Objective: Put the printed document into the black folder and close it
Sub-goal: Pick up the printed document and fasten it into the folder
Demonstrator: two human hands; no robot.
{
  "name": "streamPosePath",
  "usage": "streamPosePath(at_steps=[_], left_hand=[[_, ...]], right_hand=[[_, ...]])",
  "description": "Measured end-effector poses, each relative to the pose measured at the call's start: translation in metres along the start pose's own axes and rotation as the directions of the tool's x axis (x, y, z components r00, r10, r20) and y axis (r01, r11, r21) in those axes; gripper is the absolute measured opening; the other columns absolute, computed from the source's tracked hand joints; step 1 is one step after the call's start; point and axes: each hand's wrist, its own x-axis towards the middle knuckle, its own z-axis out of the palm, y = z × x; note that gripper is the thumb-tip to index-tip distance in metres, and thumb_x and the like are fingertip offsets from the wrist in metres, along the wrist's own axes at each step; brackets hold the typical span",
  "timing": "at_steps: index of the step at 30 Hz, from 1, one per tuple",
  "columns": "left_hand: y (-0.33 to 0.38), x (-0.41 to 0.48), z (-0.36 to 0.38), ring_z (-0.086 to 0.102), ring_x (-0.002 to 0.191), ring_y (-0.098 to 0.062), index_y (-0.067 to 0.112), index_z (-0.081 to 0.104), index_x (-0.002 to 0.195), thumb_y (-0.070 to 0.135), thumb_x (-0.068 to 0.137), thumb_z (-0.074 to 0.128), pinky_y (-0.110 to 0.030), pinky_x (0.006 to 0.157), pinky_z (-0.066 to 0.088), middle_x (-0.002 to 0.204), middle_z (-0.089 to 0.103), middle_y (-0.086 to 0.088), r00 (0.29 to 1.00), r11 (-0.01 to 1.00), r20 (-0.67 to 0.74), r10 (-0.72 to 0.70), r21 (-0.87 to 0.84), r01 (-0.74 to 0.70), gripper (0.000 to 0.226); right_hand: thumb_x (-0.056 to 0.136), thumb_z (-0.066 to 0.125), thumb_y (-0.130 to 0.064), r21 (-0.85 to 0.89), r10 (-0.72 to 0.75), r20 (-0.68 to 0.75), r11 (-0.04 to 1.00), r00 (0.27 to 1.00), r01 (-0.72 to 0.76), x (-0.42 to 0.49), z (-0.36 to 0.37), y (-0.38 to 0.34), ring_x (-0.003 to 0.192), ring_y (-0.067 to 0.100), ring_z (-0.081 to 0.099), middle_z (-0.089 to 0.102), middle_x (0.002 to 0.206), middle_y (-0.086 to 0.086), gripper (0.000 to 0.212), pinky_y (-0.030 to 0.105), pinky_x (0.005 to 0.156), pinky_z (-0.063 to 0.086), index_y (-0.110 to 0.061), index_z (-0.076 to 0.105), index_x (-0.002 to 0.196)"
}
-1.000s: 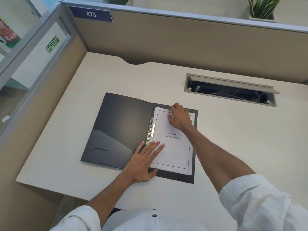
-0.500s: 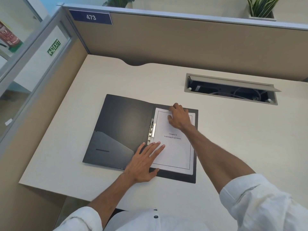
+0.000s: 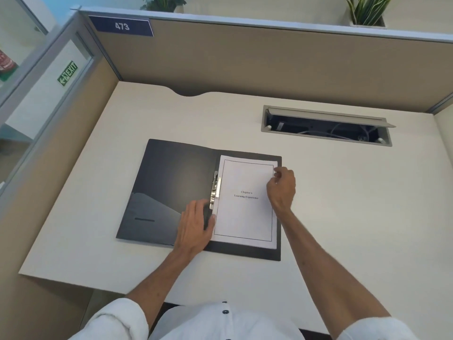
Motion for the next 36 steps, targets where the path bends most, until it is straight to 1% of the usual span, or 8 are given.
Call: streamPosePath(at_steps=[5,11,17,23,26,30,34,36], left_hand=[[0.003,0.0,0.0,0.062,0.084,-0.014,0.028,0.054,0.116,0.035,0.107,0.058,-0.045,0.076,0.063,0.096,0.061,0.008,0.989,0.986,0.019,-0.15,-0.077,0.151,0.012],[0.012,-0.003,0.004,0.064,0.076,-0.019,0.021,0.06,0.106,0.025,0.105,0.061,-0.044,0.072,0.061,0.08,0.065,0.005,0.977,0.973,0.031,-0.211,-0.086,0.213,0.004],[0.022,-0.006,0.004,0.064,0.082,-0.025,0.017,0.063,0.102,0.016,0.101,0.063,-0.042,0.074,0.056,0.077,0.065,0.004,0.975,0.971,0.043,-0.218,-0.087,0.221,0.001],[0.025,-0.01,0.003,0.065,0.079,-0.022,0.019,0.063,0.101,0.019,0.1,0.064,-0.042,0.074,0.057,0.079,0.065,0.006,0.975,0.971,0.052,-0.217,-0.093,0.221,0.002],[0.026,-0.013,0.002,0.064,0.078,-0.02,0.019,0.064,0.101,0.018,0.1,0.064,-0.04,0.075,0.057,0.082,0.065,0.006,0.975,0.971,0.047,-0.217,-0.088,0.221,0.001],[0.027,-0.013,0.003,0.063,0.079,-0.02,0.018,0.066,0.101,0.018,0.101,0.063,-0.04,0.077,0.058,0.087,0.065,0.004,0.976,0.973,0.052,-0.213,-0.075,0.217,0.003],[0.026,-0.013,0.002,0.064,0.08,-0.02,0.017,0.066,0.102,0.017,0.101,0.064,-0.042,0.077,0.059,0.09,0.066,0.002,0.978,0.977,0.059,-0.201,-0.06,0.204,0.003],[0.027,-0.013,0.001,0.063,0.08,-0.021,0.016,0.067,0.101,0.017,0.101,0.063,-0.041,0.077,0.058,0.09,0.066,0.002,0.979,0.978,0.059,-0.198,-0.057,0.201,0.004]], right_hand=[[0.09,0.048,0.004,-0.047,0.154,-0.003,0.987,0.988,-0.154,-0.032,-0.026,0.018,0.09,0.024,0.058,0.065,0.11,0.007,0.029,0.032,0.083,0.041,-0.009,0.07,0.106],[0.083,0.053,0.004,-0.094,0.245,0.094,0.967,0.965,-0.236,-0.061,-0.037,0.032,0.089,0.027,0.062,0.072,0.099,0.006,0.029,0.03,0.079,0.043,-0.005,0.073,0.103],[0.085,0.053,0.002,-0.113,0.251,0.125,0.965,0.96,-0.237,-0.071,-0.043,0.03,0.085,0.026,0.061,0.075,0.097,0.008,0.027,0.03,0.076,0.043,-0.004,0.074,0.101],[0.081,0.052,0.003,-0.157,0.216,0.166,0.969,0.962,-0.191,-0.075,-0.045,0.028,0.078,0.03,0.061,0.073,0.092,0.012,0.021,0.027,0.057,0.037,-0.002,0.069,0.092],[0.08,0.052,0.003,-0.171,0.209,0.182,0.969,0.961,-0.178,-0.076,-0.045,0.028,0.076,0.03,0.059,0.073,0.092,0.013,0.019,0.024,0.055,0.036,-0.001,0.068,0.091],[0.079,0.052,0.002,-0.189,0.211,0.193,0.966,0.958,-0.175,-0.077,-0.044,0.028,0.073,0.031,0.057,0.072,0.091,0.016,0.017,0.026,0.054,0.036,0.001,0.066,0.089],[0.077,0.052,0.002,-0.195,0.211,0.196,0.965,0.957,-0.173,-0.076,-0.043,0.028,0.081,0.038,0.065,0.071,0.095,0.018,0.019,0.032,0.059,0.039,0.002,0.066,0.091],[0.077,0.052,0.003,-0.202,0.211,0.201,0.964,0.957,-0.171,-0.076,-0.043,0.028,0.076,0.034,0.06,0.071,0.095,0.019,0.018,0.032,0.058,0.039,0.002,0.065,0.09]])
